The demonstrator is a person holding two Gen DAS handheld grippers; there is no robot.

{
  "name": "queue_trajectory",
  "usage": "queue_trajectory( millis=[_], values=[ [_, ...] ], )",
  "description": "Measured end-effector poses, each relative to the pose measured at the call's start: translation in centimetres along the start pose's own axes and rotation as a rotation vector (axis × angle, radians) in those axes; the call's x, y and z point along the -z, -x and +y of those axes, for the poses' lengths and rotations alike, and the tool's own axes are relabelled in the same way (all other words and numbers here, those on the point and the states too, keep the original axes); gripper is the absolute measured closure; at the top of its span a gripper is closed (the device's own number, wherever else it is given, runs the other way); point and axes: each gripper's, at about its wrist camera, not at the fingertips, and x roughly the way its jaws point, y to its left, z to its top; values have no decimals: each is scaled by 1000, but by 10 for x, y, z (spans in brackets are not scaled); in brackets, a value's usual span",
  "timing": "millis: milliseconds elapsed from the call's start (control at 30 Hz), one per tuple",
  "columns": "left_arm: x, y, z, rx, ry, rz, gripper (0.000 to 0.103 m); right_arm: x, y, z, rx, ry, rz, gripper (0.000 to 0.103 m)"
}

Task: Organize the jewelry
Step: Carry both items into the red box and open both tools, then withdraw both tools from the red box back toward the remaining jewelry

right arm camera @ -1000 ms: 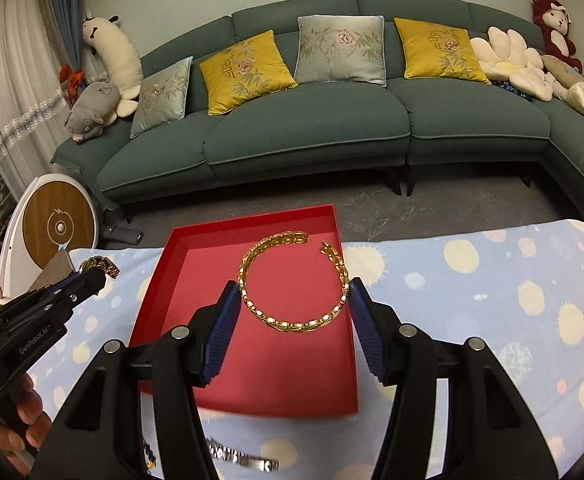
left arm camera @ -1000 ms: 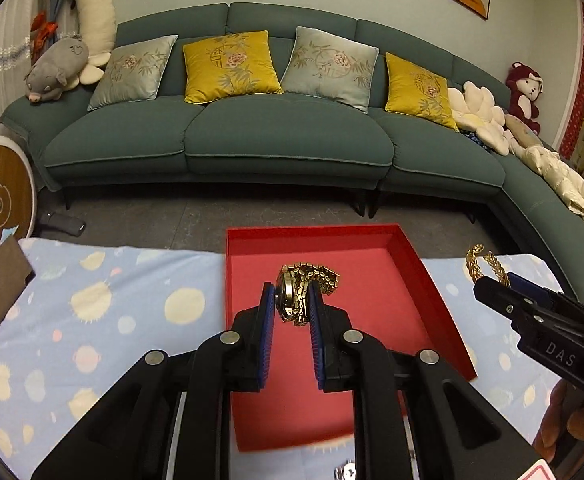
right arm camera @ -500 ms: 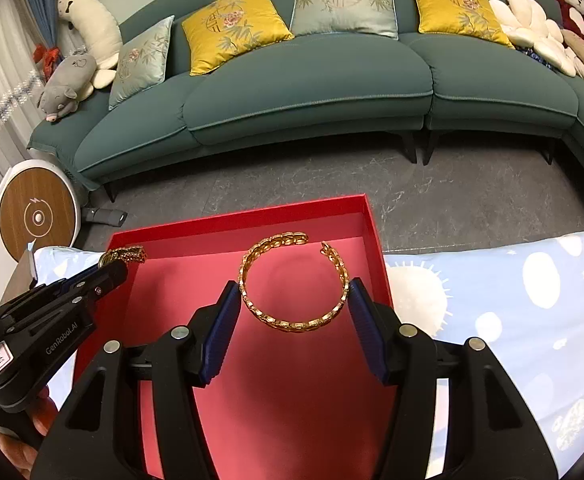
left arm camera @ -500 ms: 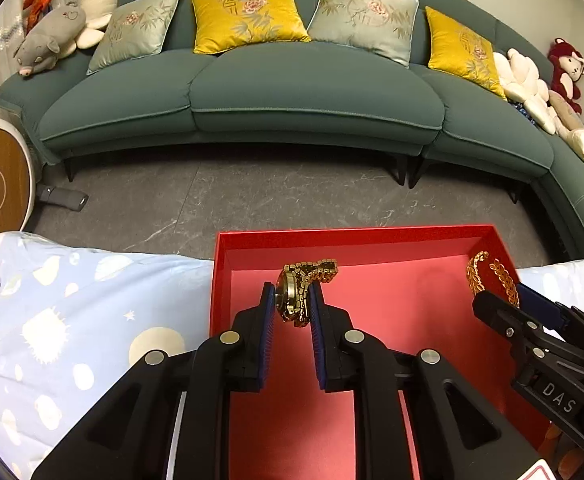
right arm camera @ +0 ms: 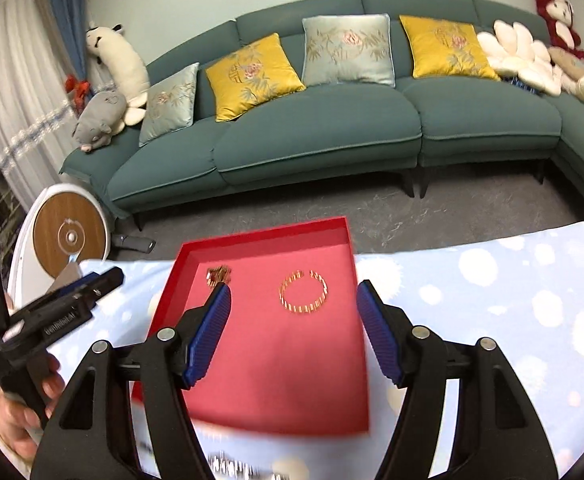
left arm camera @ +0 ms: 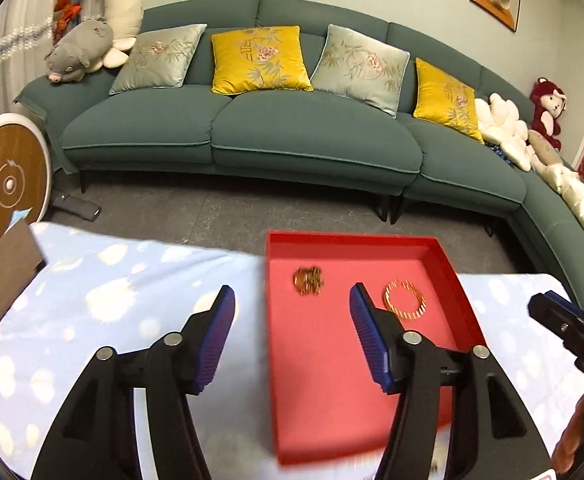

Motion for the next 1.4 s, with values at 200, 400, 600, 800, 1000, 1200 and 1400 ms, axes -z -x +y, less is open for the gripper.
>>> queue_trajectory(
  millis=[200,400,600,800,1000,1200,1400],
  values=[
    [55,67,7,-26,-30,55,38,54,91,13,24,64,-22,31],
    [125,98,18,-34,10,100,30,123,122,19,38,91,14,30],
    [167,82,24,-37,43,163,30,165,93,25,5,130,162,32],
    [186,72,16,-28,-50,170,30,185,75,44,-38,280,170,42],
    [194,73,22,4,-55,201,30,192,49,59,-102,419,203,47],
    [202,70,28,-6,-63,213,30,187,38,57,-137,445,204,47],
    [207,69,28,13,-65,227,30,189,26,69,-158,485,227,47]
  ],
)
